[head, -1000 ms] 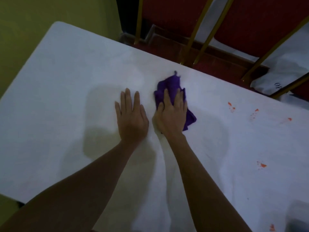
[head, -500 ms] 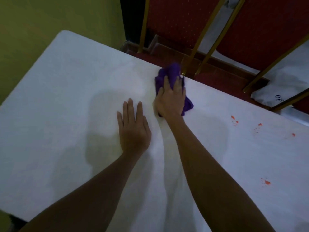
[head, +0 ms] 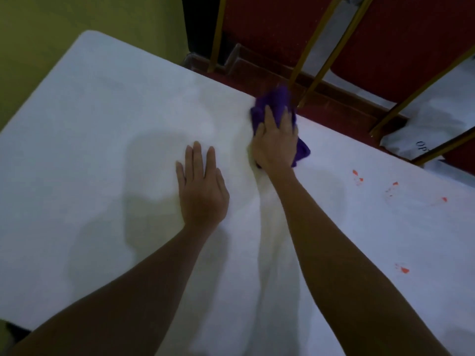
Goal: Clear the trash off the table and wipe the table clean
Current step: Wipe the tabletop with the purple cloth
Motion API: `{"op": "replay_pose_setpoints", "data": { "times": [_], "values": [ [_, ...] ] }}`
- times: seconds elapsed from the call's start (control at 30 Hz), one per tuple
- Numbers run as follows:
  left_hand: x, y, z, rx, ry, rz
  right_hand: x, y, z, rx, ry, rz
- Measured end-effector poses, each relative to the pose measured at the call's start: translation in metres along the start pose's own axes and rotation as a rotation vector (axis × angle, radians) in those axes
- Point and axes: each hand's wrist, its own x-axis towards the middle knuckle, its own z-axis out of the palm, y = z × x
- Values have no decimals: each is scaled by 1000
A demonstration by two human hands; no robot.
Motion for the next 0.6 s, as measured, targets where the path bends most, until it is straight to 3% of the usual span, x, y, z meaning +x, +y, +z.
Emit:
{"op": "replay_pose_setpoints", "data": {
  "times": [0.13, 0.2, 0.27, 0.37, 0.5, 0.6],
  "values": [
    [-2, -4, 0, 16, -30, 8, -64, -19, 1, 38, -65, -310],
    [-2, -3, 0, 17, -42, 7, -113, 1, -10, 79, -85, -354],
    [0, -1, -1, 5, -31, -22, -158, 39, -20, 79, -25, -300],
    [2, 1, -2, -12, -62, -50, -178, 105, -34, 39, 120, -78],
    [5, -2, -2, -4, -102, -64, -164, 95, -26, 92, 208, 290],
    [3, -1, -6, -9, -129, -61, -204, 57, -8, 102, 232, 139]
  ]
}}
